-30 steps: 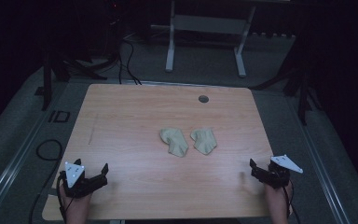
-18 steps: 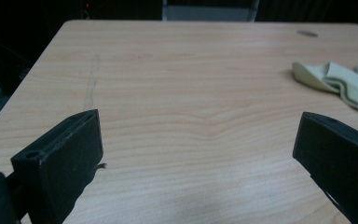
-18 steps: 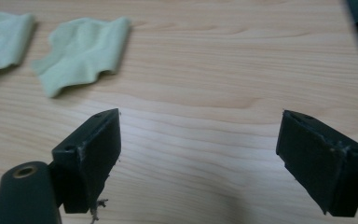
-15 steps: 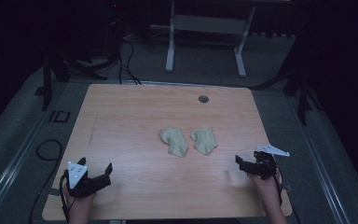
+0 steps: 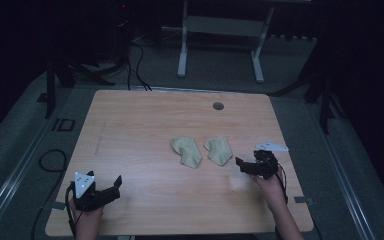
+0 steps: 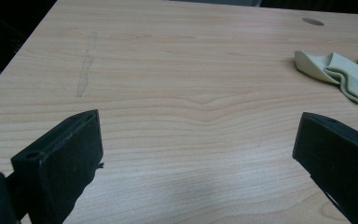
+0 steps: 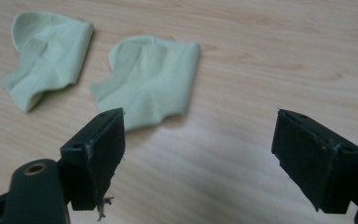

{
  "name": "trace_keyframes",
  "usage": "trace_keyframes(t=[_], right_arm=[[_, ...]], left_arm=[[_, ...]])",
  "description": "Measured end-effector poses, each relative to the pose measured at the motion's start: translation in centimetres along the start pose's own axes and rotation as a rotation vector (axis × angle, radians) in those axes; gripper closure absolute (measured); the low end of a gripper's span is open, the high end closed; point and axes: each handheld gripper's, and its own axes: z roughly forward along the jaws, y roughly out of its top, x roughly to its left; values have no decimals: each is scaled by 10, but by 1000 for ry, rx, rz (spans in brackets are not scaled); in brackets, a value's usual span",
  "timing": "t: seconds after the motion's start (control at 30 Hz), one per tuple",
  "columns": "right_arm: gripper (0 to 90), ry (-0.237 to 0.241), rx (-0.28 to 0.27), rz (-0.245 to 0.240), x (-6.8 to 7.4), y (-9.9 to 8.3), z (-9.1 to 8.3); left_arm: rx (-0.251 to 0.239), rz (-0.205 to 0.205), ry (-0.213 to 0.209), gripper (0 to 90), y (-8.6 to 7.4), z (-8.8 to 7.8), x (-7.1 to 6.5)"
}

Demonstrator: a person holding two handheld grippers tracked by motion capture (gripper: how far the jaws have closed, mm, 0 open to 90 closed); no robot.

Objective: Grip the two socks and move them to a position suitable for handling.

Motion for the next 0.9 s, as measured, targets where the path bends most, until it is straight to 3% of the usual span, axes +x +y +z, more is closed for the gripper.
trace_keyframes(t=[0.27,0.47,0.67,0.73,0.9], right_arm=[[175,12,24,-34,14,23,24],[174,21,35,-33,25,38,44],[181,8,65,-57,36,47,68],[233,4,82,-63,38,49,75],[234,-3,92,-74,40,52,87]], left_arm=[[0,8,9,14,-1,0,0],[7,16,10,14,-1,1,1],[4,20,10,14,0,0,0],[7,20,9,14,-1,0,1],[17,23,12,14,-1,1,1]])
